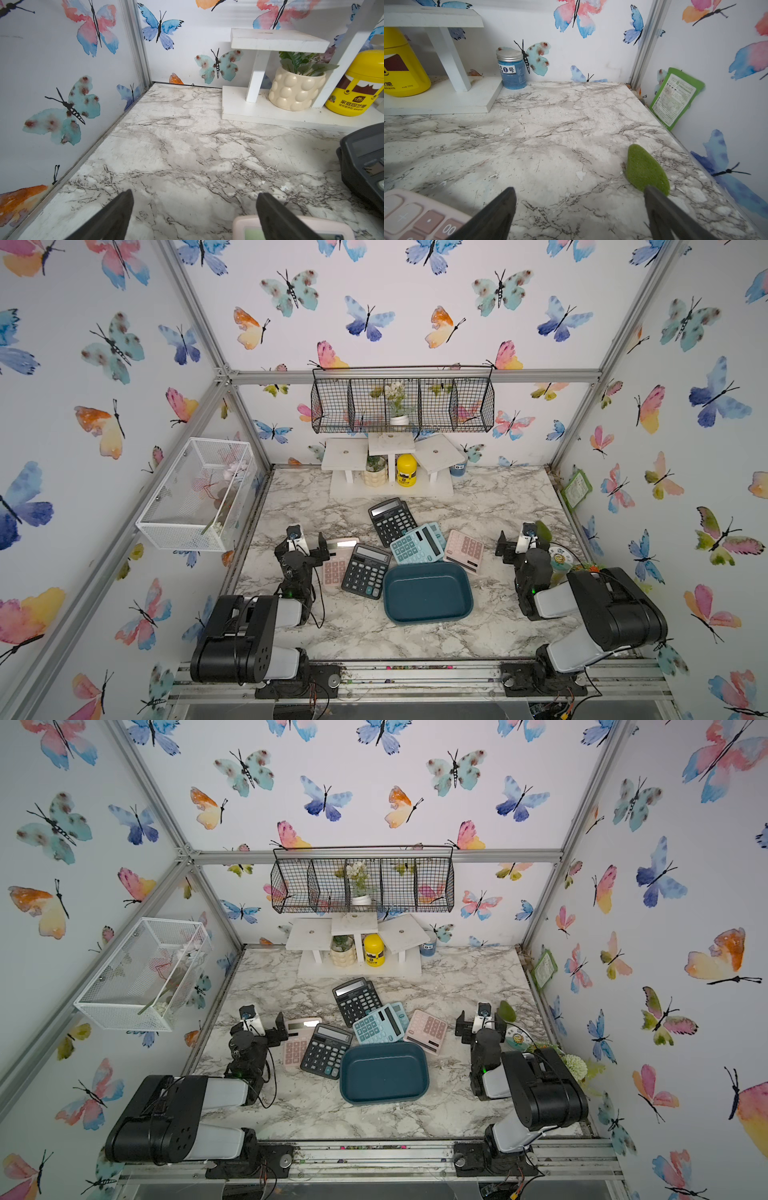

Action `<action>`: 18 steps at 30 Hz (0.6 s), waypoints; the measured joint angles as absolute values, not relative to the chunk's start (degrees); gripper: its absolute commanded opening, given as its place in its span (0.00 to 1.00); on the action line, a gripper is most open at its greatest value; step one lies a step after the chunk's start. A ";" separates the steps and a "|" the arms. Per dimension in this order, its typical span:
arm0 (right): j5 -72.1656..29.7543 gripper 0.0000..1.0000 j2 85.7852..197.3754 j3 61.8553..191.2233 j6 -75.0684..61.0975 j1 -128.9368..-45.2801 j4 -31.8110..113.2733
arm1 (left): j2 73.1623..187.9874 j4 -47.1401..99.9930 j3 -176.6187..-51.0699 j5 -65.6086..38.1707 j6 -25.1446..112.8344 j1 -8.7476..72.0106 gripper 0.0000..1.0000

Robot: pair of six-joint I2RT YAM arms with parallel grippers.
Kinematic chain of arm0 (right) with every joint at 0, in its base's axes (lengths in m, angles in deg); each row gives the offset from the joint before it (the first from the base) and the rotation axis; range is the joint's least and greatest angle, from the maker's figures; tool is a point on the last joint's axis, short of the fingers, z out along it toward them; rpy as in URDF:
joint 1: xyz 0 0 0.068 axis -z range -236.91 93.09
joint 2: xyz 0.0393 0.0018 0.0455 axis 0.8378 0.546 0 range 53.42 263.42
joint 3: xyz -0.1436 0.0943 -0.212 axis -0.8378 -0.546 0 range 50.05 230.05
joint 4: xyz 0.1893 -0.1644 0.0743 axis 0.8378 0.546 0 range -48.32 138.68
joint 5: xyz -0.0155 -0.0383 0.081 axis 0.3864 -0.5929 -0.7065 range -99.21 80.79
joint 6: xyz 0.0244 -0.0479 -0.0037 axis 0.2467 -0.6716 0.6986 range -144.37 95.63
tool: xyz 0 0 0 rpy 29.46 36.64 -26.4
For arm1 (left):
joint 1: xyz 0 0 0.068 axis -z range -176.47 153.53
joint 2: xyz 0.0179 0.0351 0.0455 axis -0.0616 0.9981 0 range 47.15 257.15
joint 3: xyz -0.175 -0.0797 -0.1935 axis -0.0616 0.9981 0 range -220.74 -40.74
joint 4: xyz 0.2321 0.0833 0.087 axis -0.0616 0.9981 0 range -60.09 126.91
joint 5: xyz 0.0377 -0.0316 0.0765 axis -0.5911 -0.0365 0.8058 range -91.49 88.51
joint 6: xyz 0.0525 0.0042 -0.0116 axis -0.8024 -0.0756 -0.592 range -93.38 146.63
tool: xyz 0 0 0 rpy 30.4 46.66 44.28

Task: Put the calculator in the storage box
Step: Pick up the calculator at the center of the board.

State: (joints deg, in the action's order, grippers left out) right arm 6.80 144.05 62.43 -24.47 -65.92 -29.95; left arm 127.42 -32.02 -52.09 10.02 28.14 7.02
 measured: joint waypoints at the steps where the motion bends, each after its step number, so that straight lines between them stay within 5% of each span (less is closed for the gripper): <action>1: 6.80 0.99 144.05 62.43 -24.47 -65.94 -29.95 | 127.42 -32.05 -52.09 10.00 28.12 7.02 0.99; 7: 7.11 0.99 139.41 62.21 -24.45 -65.94 -27.57 | 121.23 -24.77 -53.14 11.22 28.78 7.02 0.99; 18: 2.34 0.99 119.00 75.35 -14.87 -65.92 2.85 | 103.09 -4.29 -60.99 11.37 36.19 7.02 0.99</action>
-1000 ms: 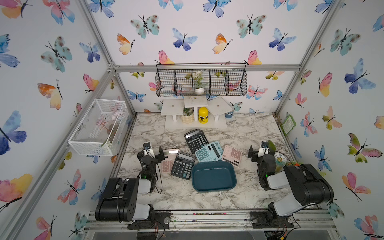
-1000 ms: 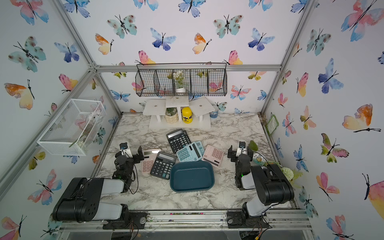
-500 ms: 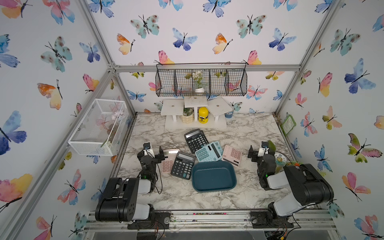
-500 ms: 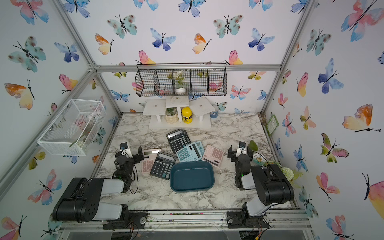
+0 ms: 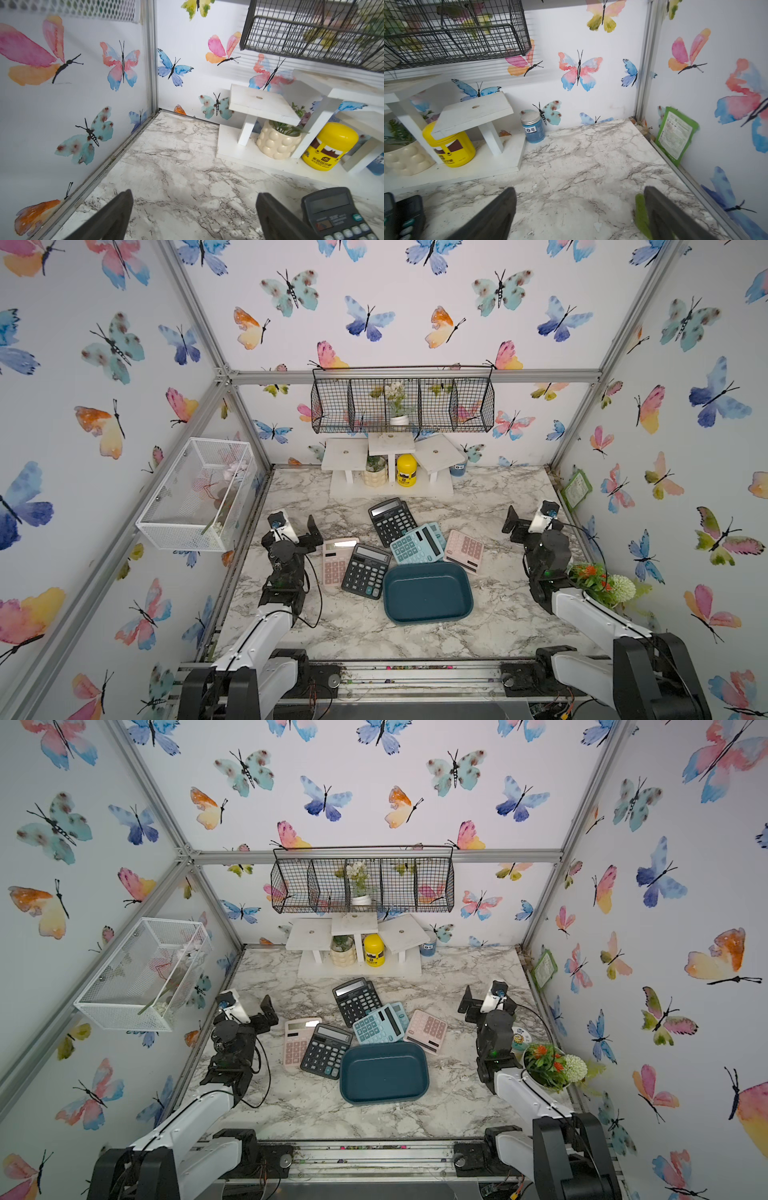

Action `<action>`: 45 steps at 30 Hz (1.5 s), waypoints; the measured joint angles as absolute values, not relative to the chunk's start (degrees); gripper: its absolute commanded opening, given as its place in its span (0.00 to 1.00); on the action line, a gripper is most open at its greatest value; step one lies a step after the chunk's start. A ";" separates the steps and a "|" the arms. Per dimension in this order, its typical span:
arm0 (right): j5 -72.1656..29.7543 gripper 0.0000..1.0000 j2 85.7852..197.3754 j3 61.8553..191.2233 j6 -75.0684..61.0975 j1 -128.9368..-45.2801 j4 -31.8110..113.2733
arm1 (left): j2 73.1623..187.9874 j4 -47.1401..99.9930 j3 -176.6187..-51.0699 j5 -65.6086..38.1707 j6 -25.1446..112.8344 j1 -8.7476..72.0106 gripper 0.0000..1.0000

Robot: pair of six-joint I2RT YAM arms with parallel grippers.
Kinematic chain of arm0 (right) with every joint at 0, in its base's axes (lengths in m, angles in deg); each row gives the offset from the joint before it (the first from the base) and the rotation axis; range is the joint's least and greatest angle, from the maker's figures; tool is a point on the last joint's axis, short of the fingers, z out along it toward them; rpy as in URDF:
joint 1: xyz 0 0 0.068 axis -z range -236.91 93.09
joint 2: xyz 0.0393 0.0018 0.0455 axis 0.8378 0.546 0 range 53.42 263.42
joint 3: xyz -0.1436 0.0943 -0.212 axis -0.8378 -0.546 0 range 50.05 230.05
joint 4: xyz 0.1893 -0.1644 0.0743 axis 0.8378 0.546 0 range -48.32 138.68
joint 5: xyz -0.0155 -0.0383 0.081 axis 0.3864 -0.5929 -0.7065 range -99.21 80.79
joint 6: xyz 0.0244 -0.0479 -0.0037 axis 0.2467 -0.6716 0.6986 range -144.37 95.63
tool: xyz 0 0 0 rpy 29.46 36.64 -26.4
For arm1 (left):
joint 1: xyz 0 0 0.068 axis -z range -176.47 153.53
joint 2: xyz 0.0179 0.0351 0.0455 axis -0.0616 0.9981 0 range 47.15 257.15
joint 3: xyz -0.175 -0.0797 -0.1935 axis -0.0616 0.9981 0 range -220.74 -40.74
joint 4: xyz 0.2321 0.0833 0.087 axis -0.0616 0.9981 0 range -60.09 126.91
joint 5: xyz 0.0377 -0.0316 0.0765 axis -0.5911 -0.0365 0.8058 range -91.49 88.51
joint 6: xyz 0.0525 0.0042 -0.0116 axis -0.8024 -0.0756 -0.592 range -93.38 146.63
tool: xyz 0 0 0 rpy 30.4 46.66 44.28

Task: Put the calculator in the storage box
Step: Pick up the calculator at the center of the board.

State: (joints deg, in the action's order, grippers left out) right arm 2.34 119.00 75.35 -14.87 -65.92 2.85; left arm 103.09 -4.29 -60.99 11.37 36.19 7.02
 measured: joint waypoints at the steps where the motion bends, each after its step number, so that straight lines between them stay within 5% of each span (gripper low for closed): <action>1: 1.19 0.99 118.78 76.70 -13.89 -65.92 5.50 | 101.58 -2.17 -61.65 10.54 37.37 7.02 0.99; 15: -19.32 0.99 118.23 91.70 -5.08 -65.94 39.73 | 88.51 17.79 -71.15 -14.18 50.09 7.02 0.99; 22: -27.86 0.98 117.38 92.94 -3.92 -65.94 43.73 | 88.20 16.41 -65.71 -26.83 51.60 7.04 0.99; 28: -38.37 0.81 121.58 93.88 -3.88 -65.92 43.11 | 88.66 13.33 -60.79 -29.54 57.89 5.69 0.99; 45: -46.61 0.63 141.49 103.94 -6.96 -75.30 43.53 | 91.96 -3.00 -53.97 -34.85 70.44 5.12 0.99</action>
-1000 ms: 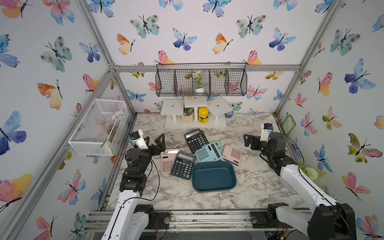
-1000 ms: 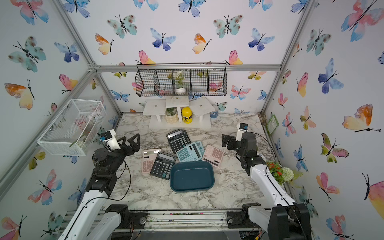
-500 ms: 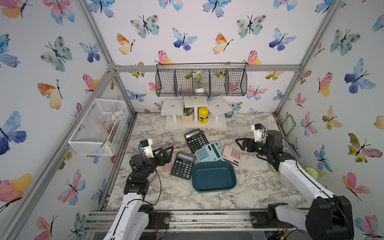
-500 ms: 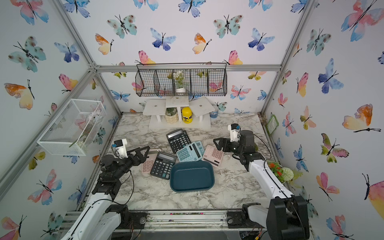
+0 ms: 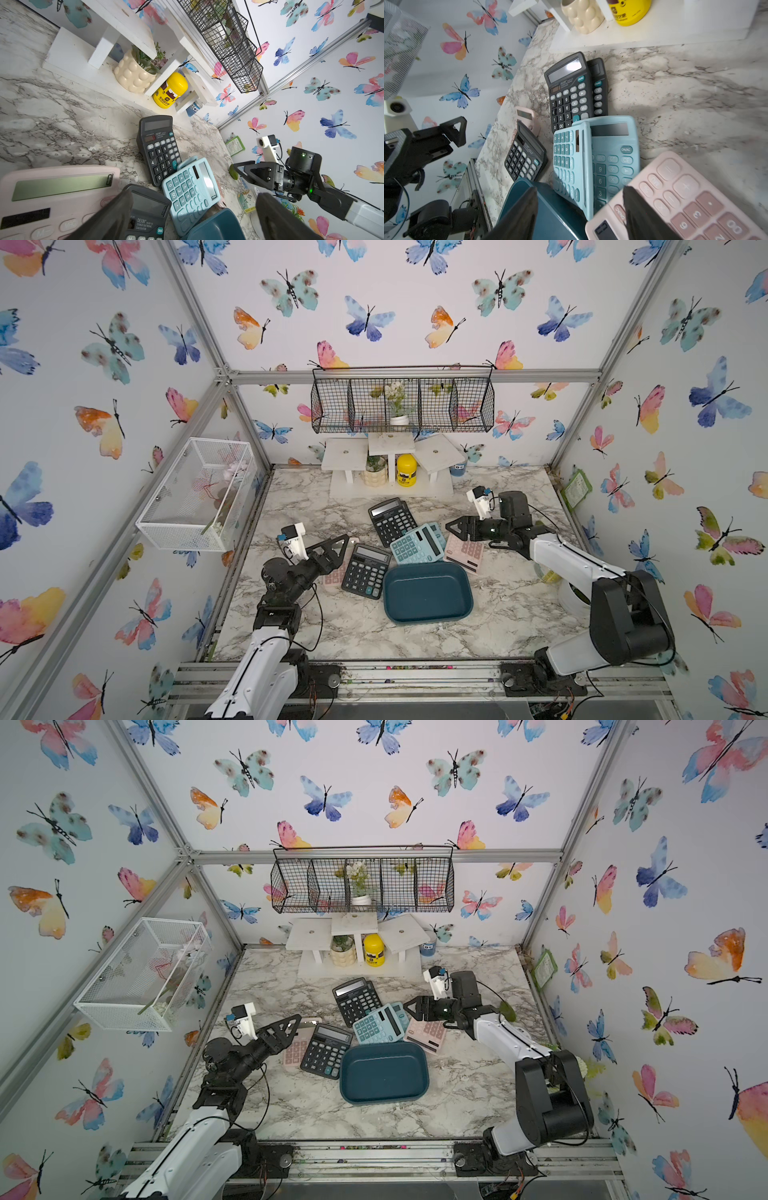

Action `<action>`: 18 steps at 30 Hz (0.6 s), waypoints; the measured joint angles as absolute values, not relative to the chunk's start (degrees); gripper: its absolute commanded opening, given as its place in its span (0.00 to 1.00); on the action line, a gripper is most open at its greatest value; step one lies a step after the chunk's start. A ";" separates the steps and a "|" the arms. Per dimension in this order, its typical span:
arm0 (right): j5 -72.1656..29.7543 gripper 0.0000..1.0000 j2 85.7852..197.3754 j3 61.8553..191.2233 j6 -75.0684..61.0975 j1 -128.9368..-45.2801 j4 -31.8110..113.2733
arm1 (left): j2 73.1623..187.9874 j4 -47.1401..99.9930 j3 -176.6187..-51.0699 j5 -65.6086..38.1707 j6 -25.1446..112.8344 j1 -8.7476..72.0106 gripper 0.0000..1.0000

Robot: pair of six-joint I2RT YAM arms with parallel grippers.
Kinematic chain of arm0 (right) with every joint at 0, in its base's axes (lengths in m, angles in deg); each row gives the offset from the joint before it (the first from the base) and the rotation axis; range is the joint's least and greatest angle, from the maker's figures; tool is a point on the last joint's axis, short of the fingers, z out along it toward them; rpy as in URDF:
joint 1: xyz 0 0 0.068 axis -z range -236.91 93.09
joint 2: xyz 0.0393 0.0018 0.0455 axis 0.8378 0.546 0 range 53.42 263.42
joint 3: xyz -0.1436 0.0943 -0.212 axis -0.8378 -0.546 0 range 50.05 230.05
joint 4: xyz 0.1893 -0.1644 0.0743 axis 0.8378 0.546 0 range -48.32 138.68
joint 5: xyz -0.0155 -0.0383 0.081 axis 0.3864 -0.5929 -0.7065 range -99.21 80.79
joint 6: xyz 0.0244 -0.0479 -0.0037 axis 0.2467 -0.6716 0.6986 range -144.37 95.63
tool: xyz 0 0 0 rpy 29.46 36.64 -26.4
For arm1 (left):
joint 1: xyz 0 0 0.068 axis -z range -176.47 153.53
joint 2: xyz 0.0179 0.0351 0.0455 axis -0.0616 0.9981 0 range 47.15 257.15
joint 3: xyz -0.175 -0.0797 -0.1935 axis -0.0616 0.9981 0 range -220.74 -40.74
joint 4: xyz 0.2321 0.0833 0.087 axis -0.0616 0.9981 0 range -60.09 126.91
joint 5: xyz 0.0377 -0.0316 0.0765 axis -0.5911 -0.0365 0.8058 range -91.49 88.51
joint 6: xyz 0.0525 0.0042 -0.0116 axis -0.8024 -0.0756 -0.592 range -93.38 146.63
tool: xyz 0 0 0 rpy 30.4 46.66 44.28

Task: Put the calculator in the storage box
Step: Pick up the calculator at the center of the board.

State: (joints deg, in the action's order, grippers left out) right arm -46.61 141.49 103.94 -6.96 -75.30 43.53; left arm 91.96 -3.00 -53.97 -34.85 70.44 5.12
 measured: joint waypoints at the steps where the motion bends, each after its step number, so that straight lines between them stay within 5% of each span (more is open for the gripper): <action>1: -46.35 0.62 142.82 104.77 -7.31 -76.30 43.79 | 91.96 -3.19 -53.93 -34.88 70.48 5.12 0.99; 18: -39.42 0.51 154.58 110.89 -9.98 -83.32 46.85 | 94.39 -2.78 -54.13 -34.77 67.97 9.42 0.99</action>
State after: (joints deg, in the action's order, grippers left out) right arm -39.42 154.58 110.89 -9.98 -83.32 46.85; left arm 94.39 -2.78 -54.13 -34.77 67.97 9.42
